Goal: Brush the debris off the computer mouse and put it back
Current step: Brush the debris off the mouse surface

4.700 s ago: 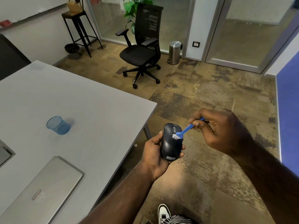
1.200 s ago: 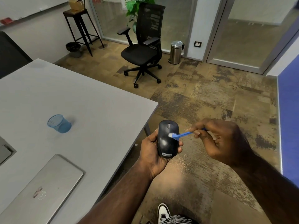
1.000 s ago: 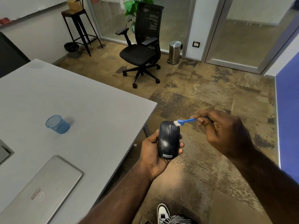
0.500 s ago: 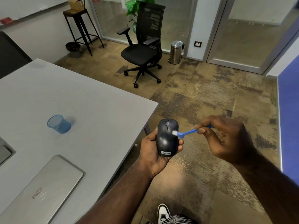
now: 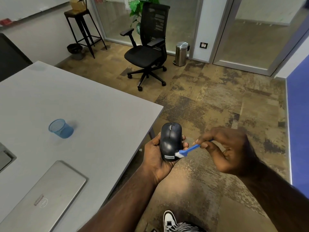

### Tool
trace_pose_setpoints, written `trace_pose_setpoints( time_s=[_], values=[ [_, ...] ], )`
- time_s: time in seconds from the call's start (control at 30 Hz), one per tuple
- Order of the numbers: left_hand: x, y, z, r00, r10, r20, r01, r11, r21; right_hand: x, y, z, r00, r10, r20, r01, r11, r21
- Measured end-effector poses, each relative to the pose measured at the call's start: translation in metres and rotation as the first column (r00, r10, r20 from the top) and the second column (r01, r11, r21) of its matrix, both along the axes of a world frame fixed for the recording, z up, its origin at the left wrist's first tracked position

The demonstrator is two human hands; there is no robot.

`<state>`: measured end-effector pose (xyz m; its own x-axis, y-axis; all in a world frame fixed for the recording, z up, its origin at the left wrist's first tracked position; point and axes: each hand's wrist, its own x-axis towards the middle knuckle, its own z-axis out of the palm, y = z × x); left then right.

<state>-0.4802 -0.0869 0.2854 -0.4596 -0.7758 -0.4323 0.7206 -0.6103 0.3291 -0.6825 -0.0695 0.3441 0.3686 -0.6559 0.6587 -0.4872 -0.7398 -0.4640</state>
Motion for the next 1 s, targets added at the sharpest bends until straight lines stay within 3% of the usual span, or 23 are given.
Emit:
trace_pose_setpoints(
  time_s=[0.23,0.4,0.57,0.63,0.77,0.9,1.0],
  values=[
    [-0.002,0.000,0.003,1.000,0.007,0.004,-0.008,0.997,0.079,0.003,0.000,-0.001,0.979,-0.201,0.022,0.202,0.978,-0.058],
    [-0.005,0.003,0.005,0.998,0.046,0.039,-0.050,0.994,0.100,0.018,0.013,-0.007,0.991,-0.009,-0.136,0.005,1.000,-0.029],
    [-0.009,0.007,0.007,0.992,0.017,0.129,-0.026,0.997,0.068,0.018,0.002,0.003,0.963,-0.247,-0.108,0.243,0.969,-0.045],
    [-0.009,0.008,0.008,0.991,0.018,0.131,-0.027,0.997,0.070,0.017,0.001,0.006,0.970,-0.207,-0.124,0.205,0.978,-0.032],
    [-0.007,0.008,0.012,0.997,0.044,0.061,-0.050,0.994,0.101,0.020,0.008,0.008,0.974,0.036,-0.225,-0.033,0.999,0.015],
    [-0.008,0.004,0.011,0.992,0.043,0.120,-0.051,0.997,0.065,0.013,0.004,0.006,0.983,-0.108,-0.147,0.108,0.994,-0.005],
    [-0.006,0.002,0.010,0.992,0.070,0.102,-0.077,0.994,0.072,0.015,0.006,0.004,0.981,-0.094,-0.171,0.088,0.995,-0.046]
  ],
)
